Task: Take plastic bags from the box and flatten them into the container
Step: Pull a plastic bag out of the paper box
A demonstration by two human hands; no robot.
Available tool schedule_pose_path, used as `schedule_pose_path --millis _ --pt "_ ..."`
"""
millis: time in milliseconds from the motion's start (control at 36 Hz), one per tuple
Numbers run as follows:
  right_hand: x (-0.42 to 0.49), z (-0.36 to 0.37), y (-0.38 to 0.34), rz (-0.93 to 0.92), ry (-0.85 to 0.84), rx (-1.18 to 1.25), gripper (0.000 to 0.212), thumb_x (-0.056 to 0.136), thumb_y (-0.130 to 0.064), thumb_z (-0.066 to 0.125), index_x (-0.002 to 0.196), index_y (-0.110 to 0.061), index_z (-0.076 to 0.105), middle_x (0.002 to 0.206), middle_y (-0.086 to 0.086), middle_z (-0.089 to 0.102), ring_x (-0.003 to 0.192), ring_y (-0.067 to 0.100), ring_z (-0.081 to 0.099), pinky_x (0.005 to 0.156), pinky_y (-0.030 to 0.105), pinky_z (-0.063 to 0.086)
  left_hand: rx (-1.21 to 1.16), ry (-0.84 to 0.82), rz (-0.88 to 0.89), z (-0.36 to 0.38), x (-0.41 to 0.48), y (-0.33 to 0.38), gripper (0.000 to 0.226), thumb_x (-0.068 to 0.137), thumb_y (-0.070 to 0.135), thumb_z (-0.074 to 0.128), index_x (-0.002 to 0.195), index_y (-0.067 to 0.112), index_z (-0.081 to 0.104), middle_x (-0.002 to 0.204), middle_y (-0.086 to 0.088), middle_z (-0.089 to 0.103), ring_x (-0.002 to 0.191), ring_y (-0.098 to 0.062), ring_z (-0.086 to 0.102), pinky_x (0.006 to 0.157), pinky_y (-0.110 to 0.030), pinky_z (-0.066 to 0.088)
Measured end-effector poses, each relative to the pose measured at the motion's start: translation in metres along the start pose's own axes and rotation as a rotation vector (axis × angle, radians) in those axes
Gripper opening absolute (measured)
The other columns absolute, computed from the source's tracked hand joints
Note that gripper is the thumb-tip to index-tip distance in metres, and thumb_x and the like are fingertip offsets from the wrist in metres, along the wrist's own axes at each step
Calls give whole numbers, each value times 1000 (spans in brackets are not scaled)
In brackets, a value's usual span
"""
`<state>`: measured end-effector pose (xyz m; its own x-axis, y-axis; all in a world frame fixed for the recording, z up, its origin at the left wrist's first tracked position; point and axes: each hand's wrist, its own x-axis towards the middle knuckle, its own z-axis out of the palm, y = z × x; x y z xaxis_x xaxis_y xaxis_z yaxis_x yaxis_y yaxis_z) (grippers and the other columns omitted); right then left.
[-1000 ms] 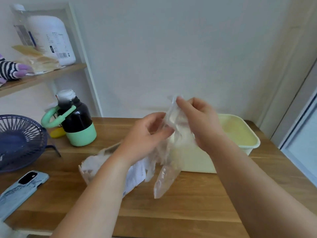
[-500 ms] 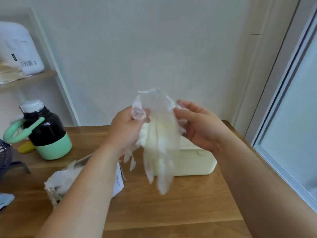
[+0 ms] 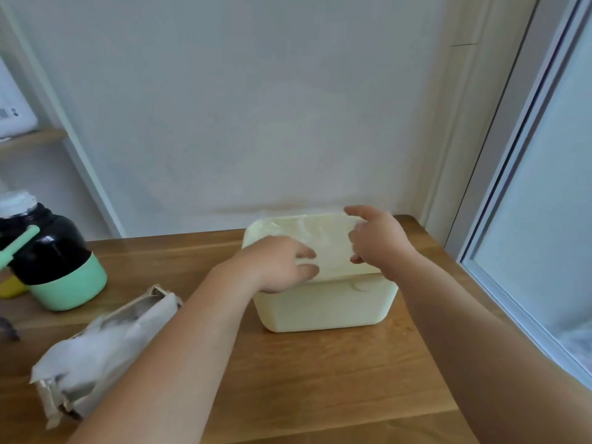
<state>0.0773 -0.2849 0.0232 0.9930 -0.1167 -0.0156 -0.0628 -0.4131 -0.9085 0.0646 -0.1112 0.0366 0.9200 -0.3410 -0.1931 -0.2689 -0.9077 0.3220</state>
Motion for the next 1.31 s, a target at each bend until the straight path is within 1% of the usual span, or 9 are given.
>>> schedule_pose_path --millis 167,250,389,556,695,889,945,1139,1306 --pt "13 -10 2 -4 -127 -585 49 87 2 48 129 -20 58 109 -2 58 88 21 62 83 31 53 51 -193 -94 -3 29 2 49 94 44 54 142 36 46 152 9 37 136 -16 39 102 -26 33" --pt "17 -12 1 67 -285 -701 59 85 -8 64 140 -18 45 92 -6 54 72 16 54 74 28 50 122 -288 -110 -1 39 1 54 95 41 54 146 35 39 155 9 33 139 -18 36 107 -30 32" --pt "21 -6 -3 196 -471 -1041 57 85 -24 68 136 -10 48 130 5 54 111 24 56 91 32 47 193 -382 -136 10 50 -1 55 99 23 47 151 30 30 158 5 28 142 -21 32 109 -31 32" --pt "29 3 3 186 -462 -1171 9 91 -16 53 93 -11 61 83 0 53 79 18 52 72 28 41 155 -315 -123 14 52 -4 53 99 27 51 149 27 36 156 3 32 140 -22 35 107 -31 33" --pt "20 -9 -6 52 -133 -1095 15 89 -12 43 74 -13 44 87 2 45 68 17 47 56 27 35 -11 -24 -82 7 42 -14 43 92 46 59 130 28 59 136 6 54 121 -16 52 93 -26 41" --pt "-8 -10 -26 -178 146 -715 26 92 -15 42 105 -18 64 103 1 64 79 21 54 63 28 47 -176 431 -11 -4 4 -28 24 98 26 51 113 27 70 117 13 67 95 -4 56 79 -19 38" --pt "-20 0 -32 -280 145 -573 26 93 -19 44 108 -20 65 97 -4 66 80 18 58 72 29 50 -220 507 -17 -8 -13 -36 25 98 25 51 116 27 69 118 15 66 91 1 52 76 -14 35" --pt "-57 75 -47 -416 -20 -157 18 93 -22 51 101 -20 67 68 -10 60 51 1 51 47 10 37 -194 590 -151 -16 -84 -75 26 100 24 49 117 24 69 116 10 67 102 -5 56 79 -16 34" --pt "-73 146 -45 -409 -247 -112 28 93 -19 50 119 -14 61 76 -14 54 70 4 51 68 19 39 -72 479 -391 -5 -119 -114 34 103 22 38 132 23 56 131 4 59 115 -17 55 90 -30 44"
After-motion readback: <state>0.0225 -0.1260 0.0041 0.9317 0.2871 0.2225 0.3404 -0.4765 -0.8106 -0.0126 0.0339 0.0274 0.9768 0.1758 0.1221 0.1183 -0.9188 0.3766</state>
